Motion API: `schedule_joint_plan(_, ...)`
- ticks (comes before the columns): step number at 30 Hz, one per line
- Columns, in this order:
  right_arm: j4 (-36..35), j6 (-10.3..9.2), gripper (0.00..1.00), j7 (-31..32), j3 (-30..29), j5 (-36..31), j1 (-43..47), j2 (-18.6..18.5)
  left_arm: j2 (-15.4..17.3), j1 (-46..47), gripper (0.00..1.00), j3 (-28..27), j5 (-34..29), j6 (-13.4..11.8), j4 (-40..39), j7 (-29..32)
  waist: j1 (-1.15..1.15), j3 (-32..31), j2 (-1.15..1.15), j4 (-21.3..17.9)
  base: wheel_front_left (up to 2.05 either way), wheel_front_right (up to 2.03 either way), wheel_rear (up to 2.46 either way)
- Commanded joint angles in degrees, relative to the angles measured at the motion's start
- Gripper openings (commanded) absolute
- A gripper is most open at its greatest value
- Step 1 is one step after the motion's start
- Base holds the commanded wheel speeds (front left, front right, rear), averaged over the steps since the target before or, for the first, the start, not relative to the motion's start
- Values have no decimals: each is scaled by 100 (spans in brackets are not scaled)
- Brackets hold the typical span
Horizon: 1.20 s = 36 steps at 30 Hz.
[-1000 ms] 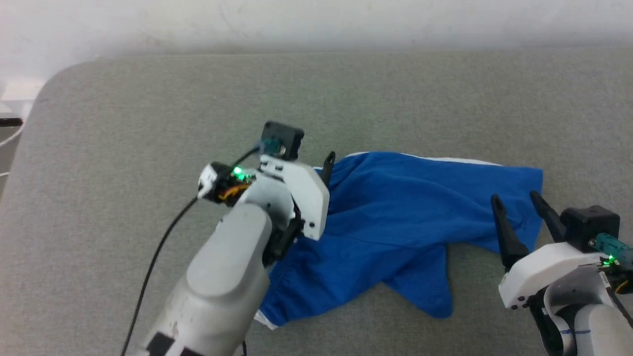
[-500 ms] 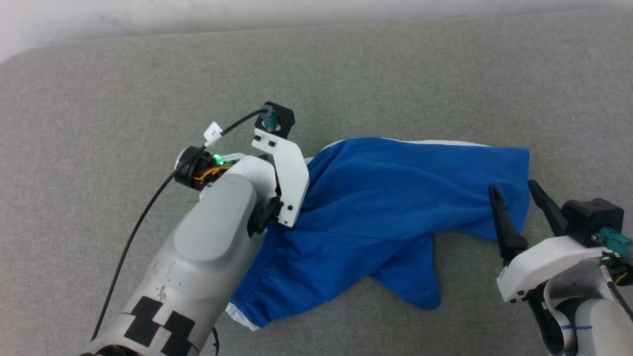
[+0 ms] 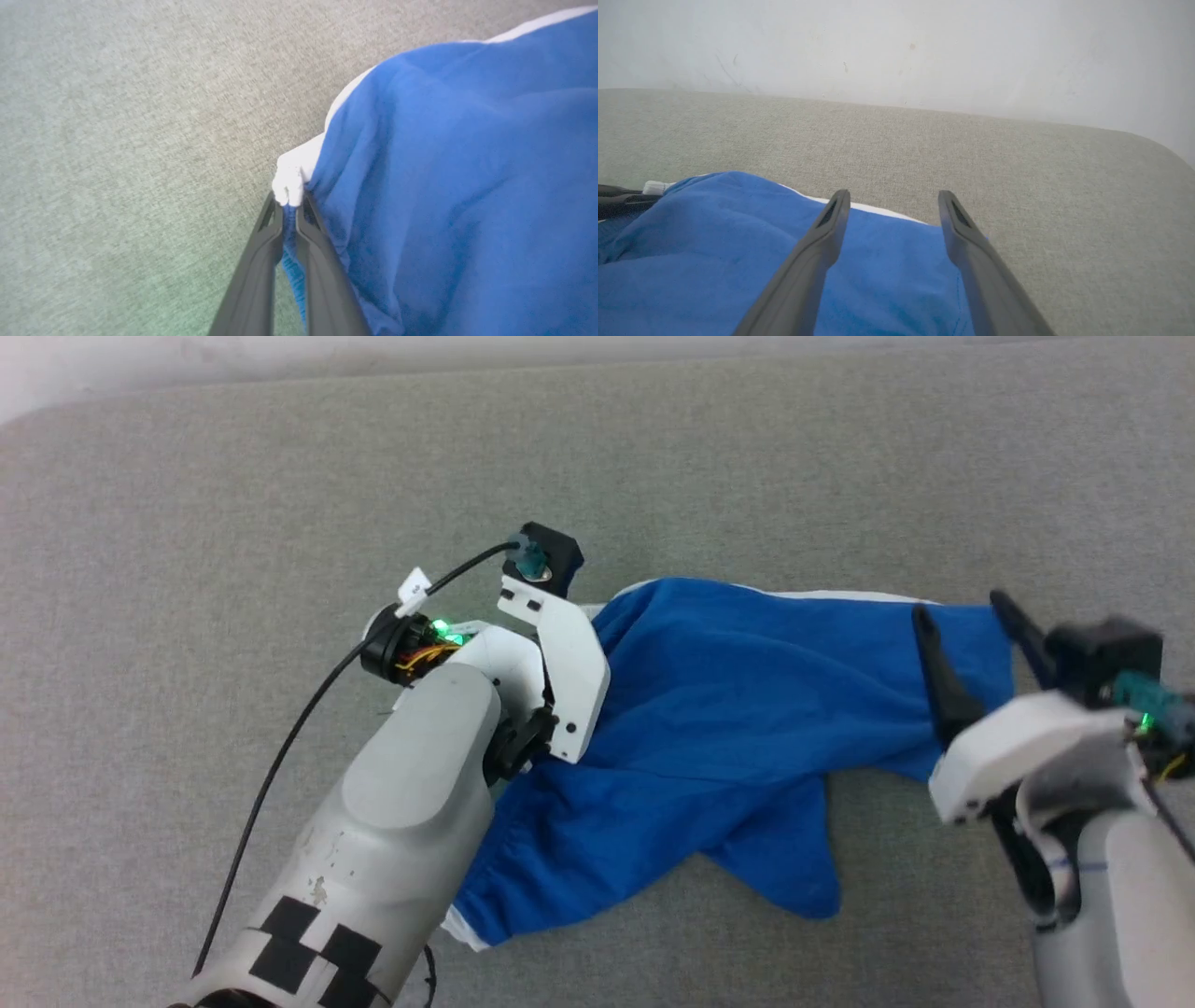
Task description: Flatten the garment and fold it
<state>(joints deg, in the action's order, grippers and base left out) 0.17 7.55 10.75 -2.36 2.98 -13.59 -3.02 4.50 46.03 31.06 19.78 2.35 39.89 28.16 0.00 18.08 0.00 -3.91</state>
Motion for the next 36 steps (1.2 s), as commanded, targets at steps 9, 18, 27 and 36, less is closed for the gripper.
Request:
schedule_joint_plan(9,1444,-6,100,1198,-689,-68,-1389,-401,-110,-397,0,-80,250,-320,-219,-985,0,213,0,432,0,0,0)
schedule_joint_plan(18,2088,-6,100,3198,-1030,-588,-1847,-569,-158,-387,0,313,500,-320,-296,-1196,0,335,0,653,0,0,0)
schedule_joint_plan(27,1578,-6,0,4388,-641,-448,-1734,-713,-161,-202,0,579,703,-393,-309,-1300,0,371,0,625,0,0,0)
schedule_joint_plan(36,1131,-6,0,3071,-276,-449,-2672,-924,294,828,0,165,475,-448,-441,-2391,0,575,0,517,0,0,0)
